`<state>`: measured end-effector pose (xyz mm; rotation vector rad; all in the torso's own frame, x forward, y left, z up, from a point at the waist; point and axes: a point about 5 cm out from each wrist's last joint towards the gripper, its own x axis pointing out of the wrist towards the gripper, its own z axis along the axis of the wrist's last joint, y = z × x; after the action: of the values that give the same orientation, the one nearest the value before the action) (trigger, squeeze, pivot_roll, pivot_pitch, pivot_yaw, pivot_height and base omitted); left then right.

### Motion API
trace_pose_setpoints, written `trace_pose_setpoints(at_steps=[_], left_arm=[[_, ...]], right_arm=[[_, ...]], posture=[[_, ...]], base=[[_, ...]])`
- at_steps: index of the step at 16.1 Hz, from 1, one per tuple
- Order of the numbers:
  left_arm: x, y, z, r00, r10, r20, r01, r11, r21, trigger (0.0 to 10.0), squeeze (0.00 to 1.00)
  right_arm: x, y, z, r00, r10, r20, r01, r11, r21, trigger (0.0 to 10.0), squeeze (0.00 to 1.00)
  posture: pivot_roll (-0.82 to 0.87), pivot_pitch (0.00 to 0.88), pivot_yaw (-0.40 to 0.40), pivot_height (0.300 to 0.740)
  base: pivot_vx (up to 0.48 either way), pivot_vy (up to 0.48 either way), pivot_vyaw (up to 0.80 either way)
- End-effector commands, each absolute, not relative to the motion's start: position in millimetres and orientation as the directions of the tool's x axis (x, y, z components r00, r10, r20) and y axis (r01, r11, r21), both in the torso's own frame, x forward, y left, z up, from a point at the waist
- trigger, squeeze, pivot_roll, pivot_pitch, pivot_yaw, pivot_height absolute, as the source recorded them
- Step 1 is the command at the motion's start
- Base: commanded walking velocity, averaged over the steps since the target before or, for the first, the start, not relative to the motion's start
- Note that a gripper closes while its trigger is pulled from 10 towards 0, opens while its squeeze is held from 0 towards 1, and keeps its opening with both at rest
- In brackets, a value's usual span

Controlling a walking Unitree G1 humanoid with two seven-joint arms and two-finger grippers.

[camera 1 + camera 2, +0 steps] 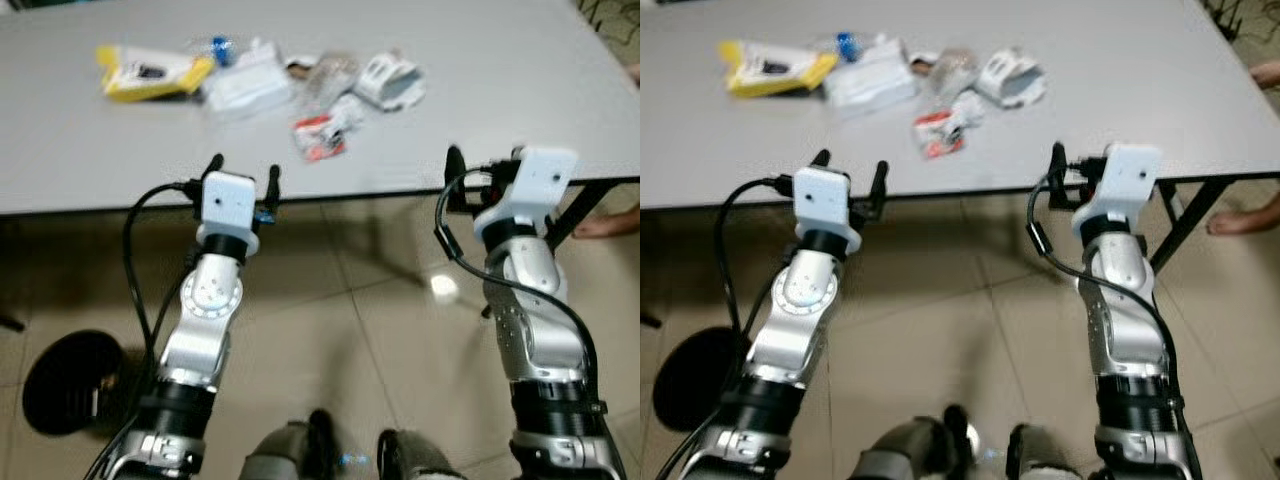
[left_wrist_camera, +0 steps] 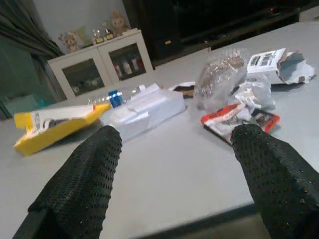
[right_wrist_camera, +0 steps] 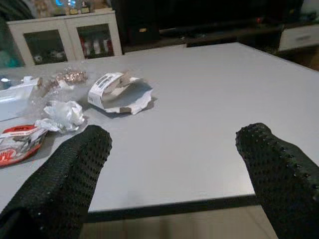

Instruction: Picking trash to rubbish bin

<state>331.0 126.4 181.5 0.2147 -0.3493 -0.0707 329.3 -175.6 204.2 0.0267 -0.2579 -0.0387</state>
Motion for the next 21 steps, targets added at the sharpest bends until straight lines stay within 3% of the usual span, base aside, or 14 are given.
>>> trace_pose_setpoints(at_steps=[1,4,11,16,21], left_arm=[[330.6,127.7,181.8,0.937,-0.114,0.329,0.035,0.971,0.238,10.0,0.0],[331.0,126.8,182.1,0.938,-0.119,0.327,0.037,0.969,0.246,10.0,0.0],[331.3,129.3,182.0,0.939,-0.107,0.326,0.024,0.968,0.248,10.0,0.0],[330.8,129.2,182.3,0.938,-0.112,0.328,0.027,0.967,0.252,10.0,0.0],[330.5,129.2,183.5,0.935,-0.118,0.335,0.031,0.967,0.254,10.0,0.0]], right_arm=[[328.8,-175.1,204.2,0.968,-0.038,0.249,0.031,0.999,0.032,10.0,0.0],[329.0,-175.4,204.2,0.969,-0.038,0.246,0.031,0.999,0.031,10.0,0.0],[329.8,-174.9,203.2,0.971,-0.031,0.237,0.02,0.999,0.048,10.0,0.0],[330.0,-172.6,202.4,0.972,-0.02,0.235,0.009,0.999,0.046,10.0,0.0],[330.1,-170.9,203.6,0.969,-0.017,0.246,0.006,0.999,0.046,10.0,0.0]], posture=[[0.04,0.258,0.097,0.74],[0.04,0.267,0.095,0.74],[0.04,0.262,0.095,0.74],[0.04,0.251,0.098,0.74],[0.04,0.231,0.1,0.74]], base=[[0.0,0.0,0.0],[0.0,0.0,0.0],[0.322,0.0,0.0],[0.308,0.0,-0.76],[0.325,0.0,0.0]])
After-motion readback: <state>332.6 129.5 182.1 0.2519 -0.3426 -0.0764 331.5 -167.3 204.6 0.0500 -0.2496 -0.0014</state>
